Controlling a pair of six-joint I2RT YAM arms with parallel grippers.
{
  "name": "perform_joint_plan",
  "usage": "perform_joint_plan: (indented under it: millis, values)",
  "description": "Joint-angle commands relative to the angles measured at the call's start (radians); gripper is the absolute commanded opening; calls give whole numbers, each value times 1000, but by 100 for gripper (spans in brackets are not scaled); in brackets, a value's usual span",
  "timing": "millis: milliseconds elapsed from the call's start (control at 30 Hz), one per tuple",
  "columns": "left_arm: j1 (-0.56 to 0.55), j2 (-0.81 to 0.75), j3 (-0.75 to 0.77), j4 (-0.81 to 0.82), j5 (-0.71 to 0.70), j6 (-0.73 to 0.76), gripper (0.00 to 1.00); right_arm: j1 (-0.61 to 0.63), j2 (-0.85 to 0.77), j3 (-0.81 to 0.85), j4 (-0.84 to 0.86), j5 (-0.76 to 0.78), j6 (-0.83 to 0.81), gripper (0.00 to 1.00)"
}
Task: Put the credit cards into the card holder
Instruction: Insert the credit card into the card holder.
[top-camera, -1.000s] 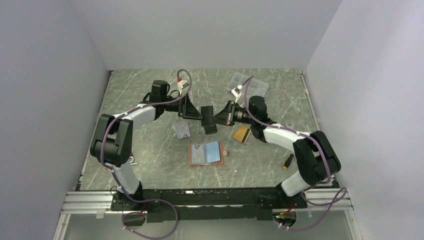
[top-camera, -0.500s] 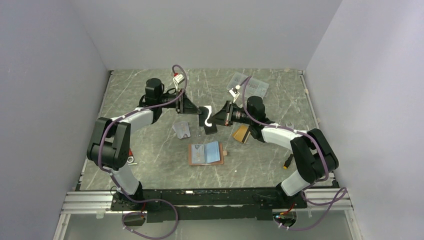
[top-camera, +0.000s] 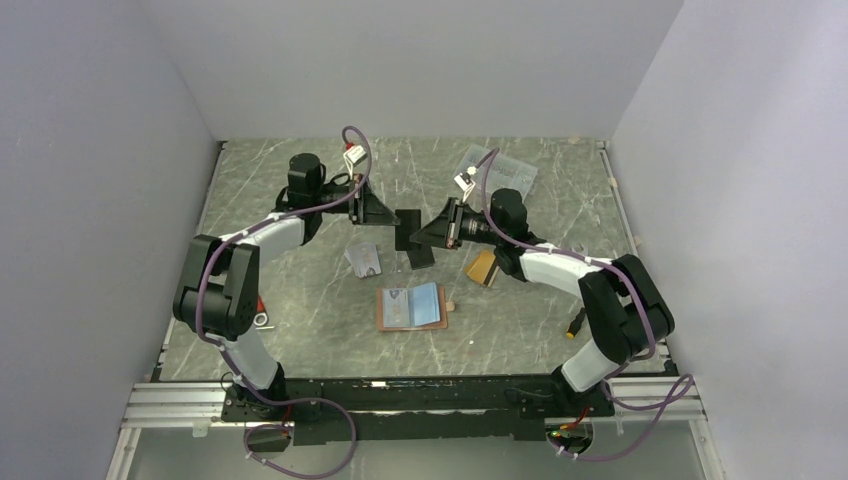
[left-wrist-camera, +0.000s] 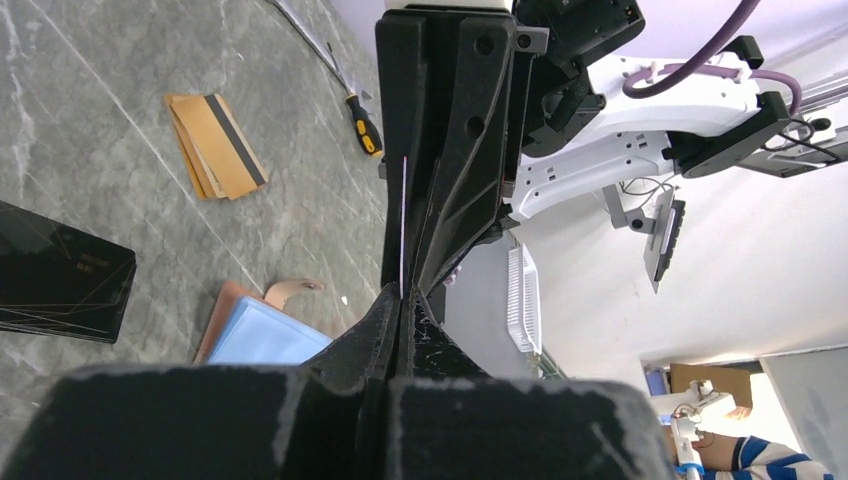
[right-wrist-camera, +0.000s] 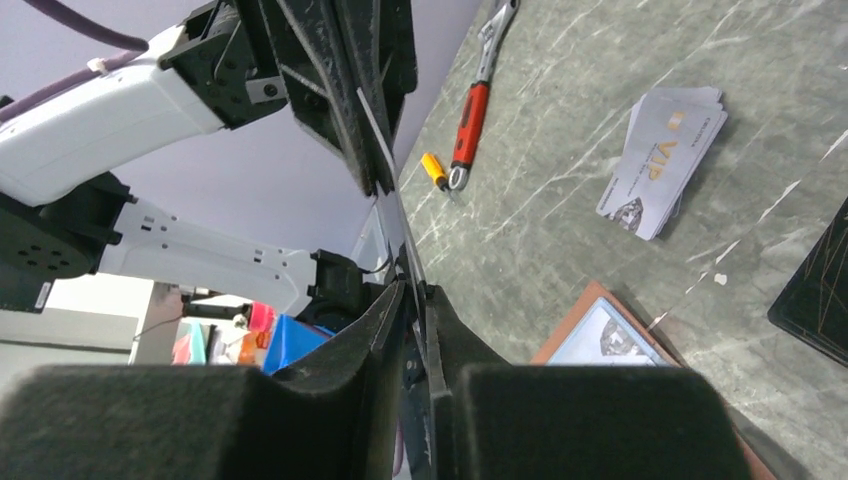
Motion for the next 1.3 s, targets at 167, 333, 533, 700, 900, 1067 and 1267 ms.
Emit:
perform_joint_plan:
  millis: [167,333,533,700,900,1067,1267]
  values:
    - [-26,-27,55,-111,62,97,0,-29,-8,78,-10,1,-30,26]
    - [-26,-26,67,-147,62,117,0,-33,-7,70,15,-6,-8,8]
    - [-14,-26,76,-174,52,138,0,-36,-26,29,30,-21,4,4]
    - [-15,-23,80,-204,41,161,5,-35,-19,23,37,-32,15,0]
    - [-16,-37,150,-737,-47,592,41,-27,-84,-5,-316,38,-175,0]
    - [-20,-33,44,-938,-179,782,46,-8,-171,-102,-555,178,-302,0]
    - [-23,-28,-66,-960,-251,837,47,-6,-291,-209,-631,273,-327,0]
